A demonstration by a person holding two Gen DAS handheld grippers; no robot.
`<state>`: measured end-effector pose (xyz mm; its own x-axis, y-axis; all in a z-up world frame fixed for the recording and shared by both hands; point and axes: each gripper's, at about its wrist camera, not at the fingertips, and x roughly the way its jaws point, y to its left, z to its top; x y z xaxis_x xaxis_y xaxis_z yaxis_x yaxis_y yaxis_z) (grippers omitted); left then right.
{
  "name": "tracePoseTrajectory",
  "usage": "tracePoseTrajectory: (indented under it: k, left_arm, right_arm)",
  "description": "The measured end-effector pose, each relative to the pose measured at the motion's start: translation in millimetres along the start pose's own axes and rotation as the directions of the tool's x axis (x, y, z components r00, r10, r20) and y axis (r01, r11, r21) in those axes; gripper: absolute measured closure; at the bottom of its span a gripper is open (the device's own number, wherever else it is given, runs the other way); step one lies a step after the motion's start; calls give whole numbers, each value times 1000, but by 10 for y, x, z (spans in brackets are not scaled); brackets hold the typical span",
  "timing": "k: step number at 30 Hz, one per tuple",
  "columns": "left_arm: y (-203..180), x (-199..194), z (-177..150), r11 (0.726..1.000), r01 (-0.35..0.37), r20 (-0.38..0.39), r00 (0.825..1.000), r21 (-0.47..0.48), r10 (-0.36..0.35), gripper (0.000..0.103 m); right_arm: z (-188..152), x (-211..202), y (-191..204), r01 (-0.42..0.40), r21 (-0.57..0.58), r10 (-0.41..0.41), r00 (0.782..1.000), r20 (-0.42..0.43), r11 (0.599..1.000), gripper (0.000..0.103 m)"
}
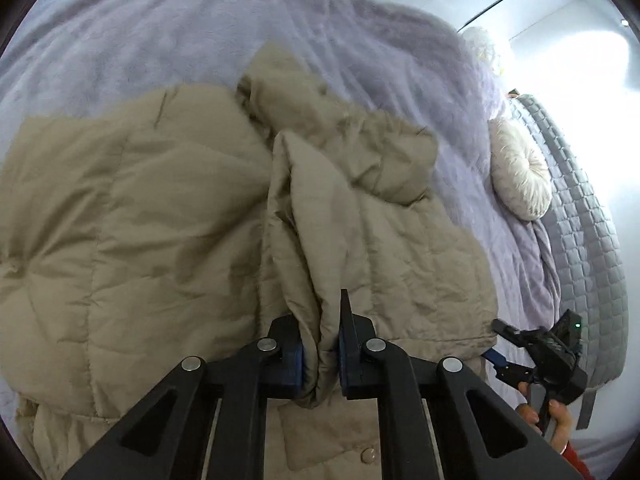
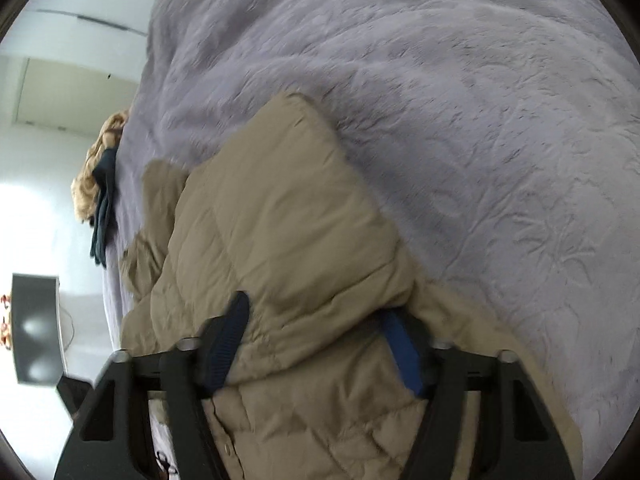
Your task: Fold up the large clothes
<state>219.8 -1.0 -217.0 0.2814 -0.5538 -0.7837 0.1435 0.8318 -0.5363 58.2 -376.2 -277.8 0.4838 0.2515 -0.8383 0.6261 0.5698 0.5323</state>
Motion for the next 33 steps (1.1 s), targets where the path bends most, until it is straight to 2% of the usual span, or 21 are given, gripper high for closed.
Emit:
tracePoseTrajectory:
  k: [1, 4, 7, 10, 13, 17, 18, 19, 20, 22, 25, 28, 30, 33]
  left_arm:
    - [-22, -77, -13, 1000, 0, 22, 1000, 19, -1, 89]
    - [2, -254, -89, 998, -36, 58, 998, 55, 33, 89]
    - [164, -203, -164, 996, -82, 17, 997, 32, 81, 89]
    - [339, -97, -252, 991, -130, -34, 991, 17, 131, 89]
    - [361, -211, -246, 986, -164, -19, 986, 25, 165, 89]
    - [397, -446, -178, 967, -248, 9, 969, 54, 248, 89]
    - [413, -495, -165, 965, -258, 10, 966, 51, 258, 89]
    - [426, -543, -140, 964, -261, 13, 965, 46, 261, 89]
    - [436, -604, -119, 965, -257, 19, 966, 42, 257, 89]
    - [385, -678, -89, 967, -251, 36, 968, 49, 250, 89]
    - [212, -692, -23, 972, -224, 55, 974, 75, 220, 89]
    - [22, -538, 48, 979, -179, 39, 984, 94, 176, 89]
    - [-115, -380, 110, 975, -187, 36, 982, 122, 184, 89]
    - [-199, -181, 170, 971, -198, 32, 980, 131, 195, 89]
  right_arm:
    - [14, 39, 12, 4, 1, -4, 1000, -10, 1000, 86]
    - [8, 93, 48, -47, -1, 47, 998, -30, 999, 92]
    - [-7, 195, 206, -26, -74, 24, 999, -30, 997, 92]
    - [-41, 315, 203, -6, -83, 2, 999, -47, 997, 92]
    - [-31, 326, 170, -16, -69, 12, 999, -50, 998, 92]
    - [-35, 288, 187, -16, -74, 10, 997, -73, 997, 91]
    - [-44, 260, 204, -8, -82, 1, 996, -88, 997, 88]
    - [-62, 221, 227, -4, -99, -6, 994, -105, 995, 75]
    - [-82, 168, 231, -10, -112, -2, 994, -113, 994, 53]
    - [-172, -10, 296, -46, -164, 26, 992, -120, 985, 29]
    - [-269, -317, 486, -80, -308, 56, 995, -84, 948, 29]
    - [-139, -499, 595, 18, -388, 1, 999, 49, 922, 29]
    - [98, -495, 526, 39, -321, -6, 995, 101, 946, 29]
    - [526, -291, 223, -45, -117, 56, 995, 88, 992, 29]
